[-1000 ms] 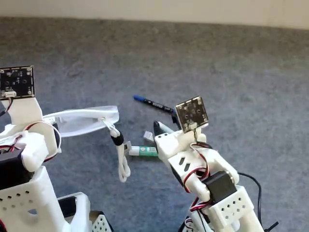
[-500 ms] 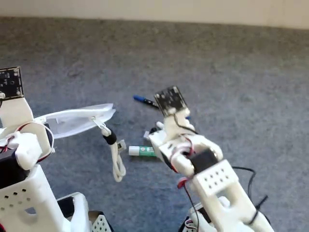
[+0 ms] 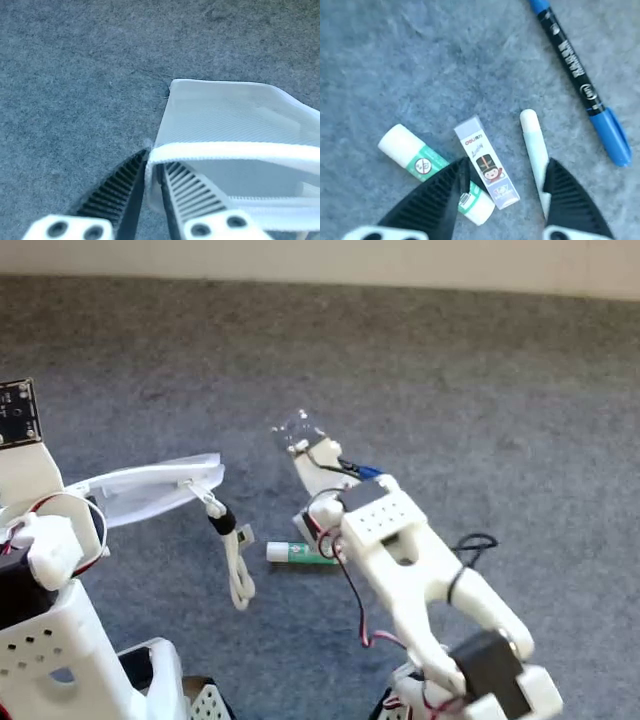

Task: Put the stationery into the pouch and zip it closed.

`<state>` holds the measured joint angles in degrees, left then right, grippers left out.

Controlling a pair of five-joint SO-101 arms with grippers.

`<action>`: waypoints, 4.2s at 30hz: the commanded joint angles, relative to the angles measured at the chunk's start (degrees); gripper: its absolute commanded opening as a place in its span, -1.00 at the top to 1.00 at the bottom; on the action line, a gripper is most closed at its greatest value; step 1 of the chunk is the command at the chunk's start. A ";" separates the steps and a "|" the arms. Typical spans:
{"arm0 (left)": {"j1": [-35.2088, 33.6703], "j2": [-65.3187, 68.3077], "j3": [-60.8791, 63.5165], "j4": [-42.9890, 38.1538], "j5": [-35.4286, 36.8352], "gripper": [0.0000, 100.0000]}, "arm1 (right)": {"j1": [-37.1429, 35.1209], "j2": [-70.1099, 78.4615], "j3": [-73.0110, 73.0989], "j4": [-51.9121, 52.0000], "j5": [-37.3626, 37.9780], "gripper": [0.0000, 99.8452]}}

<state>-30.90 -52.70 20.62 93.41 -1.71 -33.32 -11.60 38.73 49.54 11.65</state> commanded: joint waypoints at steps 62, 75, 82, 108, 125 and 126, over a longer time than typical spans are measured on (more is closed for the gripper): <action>-0.66 0.31 1.27 -0.35 0.18 0.99 | -3.65 -26.33 2.42 1.45 -1.41 0.98; -0.48 0.13 1.01 -0.35 0.18 0.99 | -5.93 -52.26 13.85 1.45 -9.76 0.98; 3.30 0.04 1.36 -0.26 0.18 0.99 | -12.88 -64.66 19.65 1.36 -11.25 0.98; 9.98 -0.04 2.59 -0.35 0.18 0.99 | -23.69 -92.44 23.87 -5.85 -11.08 0.98; 9.98 -0.04 2.59 -0.26 0.18 0.99 | -23.69 -91.30 32.22 -40.84 -10.81 0.98; 9.98 -0.04 2.59 -0.26 0.18 0.99 | -23.69 -90.33 33.71 -43.56 -10.81 0.98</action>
<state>-22.20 -53.49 22.81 93.41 -1.80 -56.26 -103.65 69.93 15.34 0.84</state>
